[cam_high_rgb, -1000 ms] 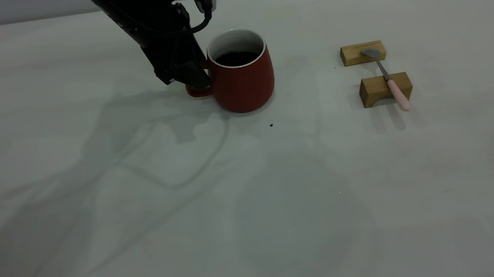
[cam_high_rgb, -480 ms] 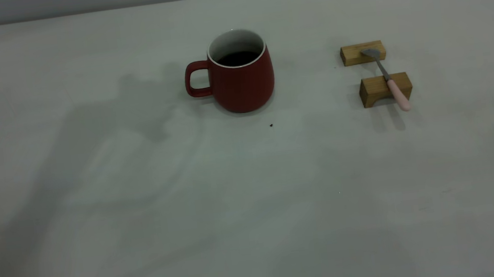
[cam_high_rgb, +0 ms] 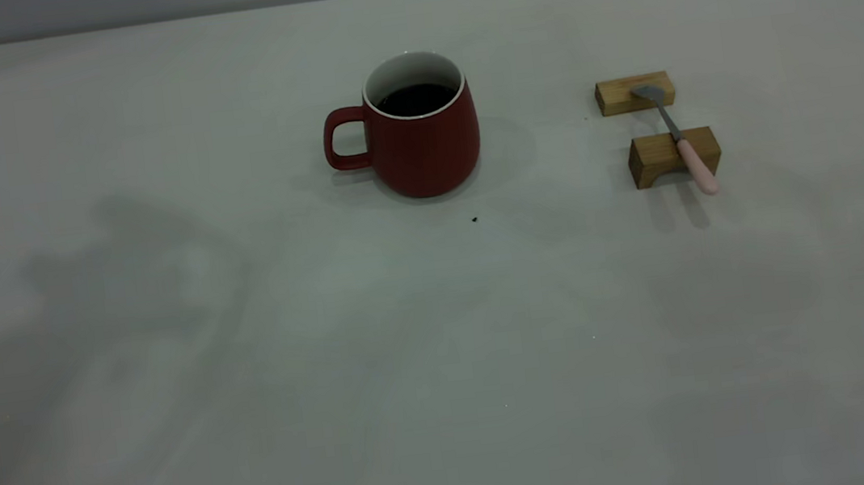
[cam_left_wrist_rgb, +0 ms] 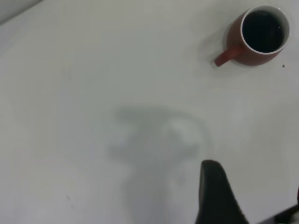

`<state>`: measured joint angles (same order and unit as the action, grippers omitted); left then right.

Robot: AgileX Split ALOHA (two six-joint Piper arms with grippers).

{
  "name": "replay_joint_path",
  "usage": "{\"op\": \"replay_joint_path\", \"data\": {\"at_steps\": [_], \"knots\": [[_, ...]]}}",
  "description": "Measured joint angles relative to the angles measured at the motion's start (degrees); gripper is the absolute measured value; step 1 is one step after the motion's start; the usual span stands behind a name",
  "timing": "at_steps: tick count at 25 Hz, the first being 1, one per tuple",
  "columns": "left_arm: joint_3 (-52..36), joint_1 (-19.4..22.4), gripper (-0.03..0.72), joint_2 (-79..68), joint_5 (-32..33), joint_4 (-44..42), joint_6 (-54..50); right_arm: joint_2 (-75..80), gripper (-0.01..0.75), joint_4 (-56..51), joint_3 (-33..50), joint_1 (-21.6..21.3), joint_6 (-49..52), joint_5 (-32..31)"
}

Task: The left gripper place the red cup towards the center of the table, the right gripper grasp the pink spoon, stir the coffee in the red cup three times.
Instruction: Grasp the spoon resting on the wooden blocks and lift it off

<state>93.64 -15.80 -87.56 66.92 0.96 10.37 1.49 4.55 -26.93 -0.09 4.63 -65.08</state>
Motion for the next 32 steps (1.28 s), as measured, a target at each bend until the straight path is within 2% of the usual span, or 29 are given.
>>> {"op": "replay_joint_path", "data": {"at_steps": [6, 12, 17, 23, 32], "knots": [[-18.14, 0.0, 0.482, 11.46, 0.0, -0.05, -4.56, 0.0, 0.237, 0.0, 0.0, 0.0, 0.0, 0.0], [-42.79, 0.0, 0.482, 22.61, -0.27, -0.05, -5.04, 0.0, 0.237, 0.0, 0.0, 0.0, 0.0, 0.0], [-56.72, 0.0, 0.482, 32.21, -2.4, -0.07, -5.09, 0.0, 0.237, 0.0, 0.0, 0.0, 0.0, 0.0], [-64.9, 0.0, 0.482, 45.2, -3.84, -0.12, -6.84, 0.0, 0.237, 0.0, 0.0, 0.0, 0.0, 0.0], [-65.77, 0.0, 0.482, 67.34, -3.71, -0.3, -9.32, 0.0, 0.237, 0.0, 0.0, 0.0, 0.0, 0.0]]}}
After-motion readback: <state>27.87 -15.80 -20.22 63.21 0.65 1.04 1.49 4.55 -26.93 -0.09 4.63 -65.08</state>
